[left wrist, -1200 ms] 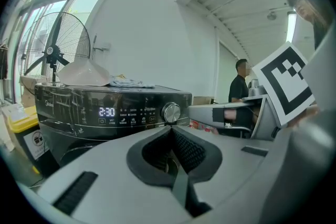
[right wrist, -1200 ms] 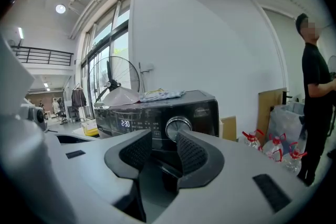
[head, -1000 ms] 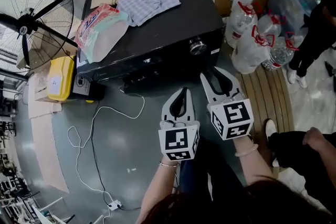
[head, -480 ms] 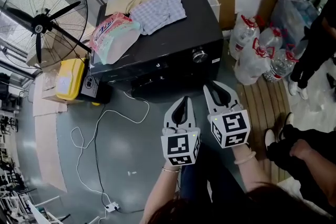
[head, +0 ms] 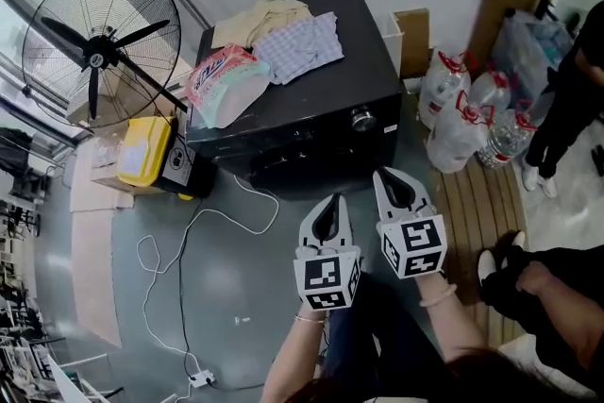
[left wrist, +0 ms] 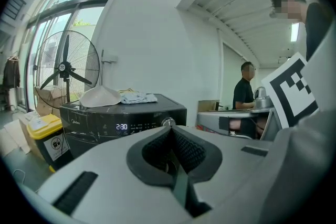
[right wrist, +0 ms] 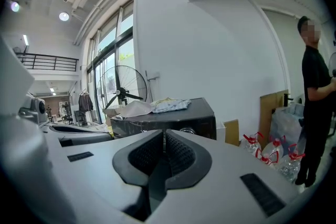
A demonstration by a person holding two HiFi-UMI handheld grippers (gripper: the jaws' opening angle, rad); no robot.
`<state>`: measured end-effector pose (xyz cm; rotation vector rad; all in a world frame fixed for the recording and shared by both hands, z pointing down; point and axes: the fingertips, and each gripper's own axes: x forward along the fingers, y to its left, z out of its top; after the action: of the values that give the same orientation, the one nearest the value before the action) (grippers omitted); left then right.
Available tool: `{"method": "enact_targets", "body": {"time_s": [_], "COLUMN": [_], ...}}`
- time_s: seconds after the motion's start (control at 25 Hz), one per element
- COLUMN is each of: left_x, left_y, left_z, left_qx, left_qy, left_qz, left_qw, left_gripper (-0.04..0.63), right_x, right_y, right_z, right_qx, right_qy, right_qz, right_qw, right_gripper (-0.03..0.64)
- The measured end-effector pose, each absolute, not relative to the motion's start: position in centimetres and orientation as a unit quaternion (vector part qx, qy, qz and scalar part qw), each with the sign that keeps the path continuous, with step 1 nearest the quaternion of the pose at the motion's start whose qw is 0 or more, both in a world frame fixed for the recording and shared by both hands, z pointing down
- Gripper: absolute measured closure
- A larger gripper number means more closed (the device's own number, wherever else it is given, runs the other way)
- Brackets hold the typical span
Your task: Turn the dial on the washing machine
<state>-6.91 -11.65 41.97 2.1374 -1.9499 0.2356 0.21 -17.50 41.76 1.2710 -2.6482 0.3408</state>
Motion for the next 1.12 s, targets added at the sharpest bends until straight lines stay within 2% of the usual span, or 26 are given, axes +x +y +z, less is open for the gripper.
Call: {"method": "enact_targets", "body": {"time_s": [1.12], "left_x": [-6.2], "left_y": [-7.2], "left_z": [35.0], "left_qx": [0.737], "left_qy": [-0.666], "left_qz": [0.067], "left_qw": [0.098], "left_gripper": [0.581], "right_x": [3.2], "right_y": [-11.3], "right_z": [34.5], "right_qx": [0.440], "right_qy": [-0.892], "right_qz": [0.044], "right_qw": [0.093], "right_gripper": [0.591]}}
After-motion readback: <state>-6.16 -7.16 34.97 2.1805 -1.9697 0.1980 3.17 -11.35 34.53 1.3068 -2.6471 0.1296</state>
